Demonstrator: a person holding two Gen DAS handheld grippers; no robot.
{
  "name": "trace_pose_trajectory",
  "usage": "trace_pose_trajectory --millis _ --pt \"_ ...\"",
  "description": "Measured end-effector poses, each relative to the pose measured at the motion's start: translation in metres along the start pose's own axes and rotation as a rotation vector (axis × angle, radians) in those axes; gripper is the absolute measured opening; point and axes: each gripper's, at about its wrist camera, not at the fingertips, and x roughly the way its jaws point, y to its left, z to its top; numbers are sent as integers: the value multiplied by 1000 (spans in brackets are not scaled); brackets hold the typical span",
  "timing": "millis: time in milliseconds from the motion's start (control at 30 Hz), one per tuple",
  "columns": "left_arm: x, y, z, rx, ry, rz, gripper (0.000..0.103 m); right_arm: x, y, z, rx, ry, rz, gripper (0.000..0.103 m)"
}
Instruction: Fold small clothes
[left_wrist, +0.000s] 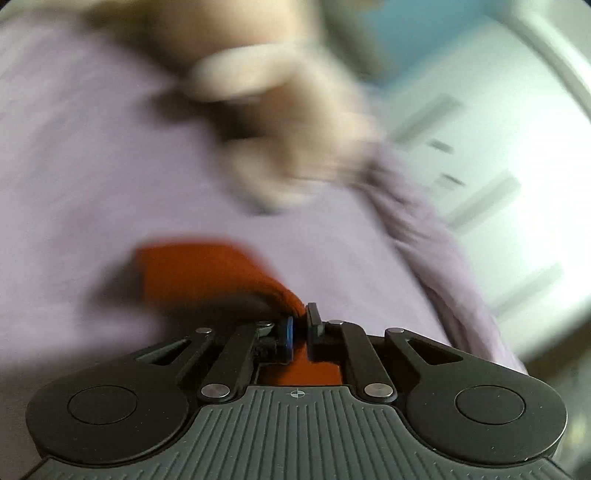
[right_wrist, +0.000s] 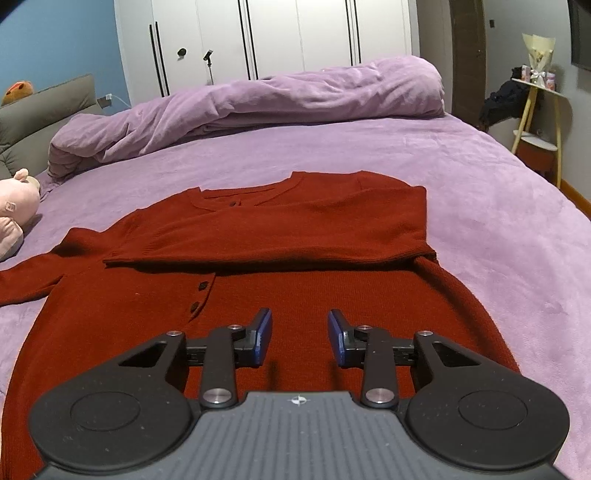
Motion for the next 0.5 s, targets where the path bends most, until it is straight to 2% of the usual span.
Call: trace_pose_trajectory --millis 67,133,200,267,333,400,500 --pt "-7 -61 -20 150 22 -132 8 -1 -5 0 24 -5 3 29" --pt "-16 -129 -56 323 56 -287 8 -2 -10 1 50 -17 14 27" --pt "-18 -183 -101 453 126 -415 9 -4 -14 2 68 -30 26 27" --pt "-12 -221 -151 565 232 -490 15 -5 -17 2 83 -36 46 27" --pt "-1 -243 -196 656 321 -471 27 -5 -20 4 89 -37 61 27" --pt "8 -246 -231 692 397 -400 37 -5 -23 7 94 -34 84 27" --pt "15 -227 -248 656 437 -270 45 -2 -31 16 120 -25 143 28"
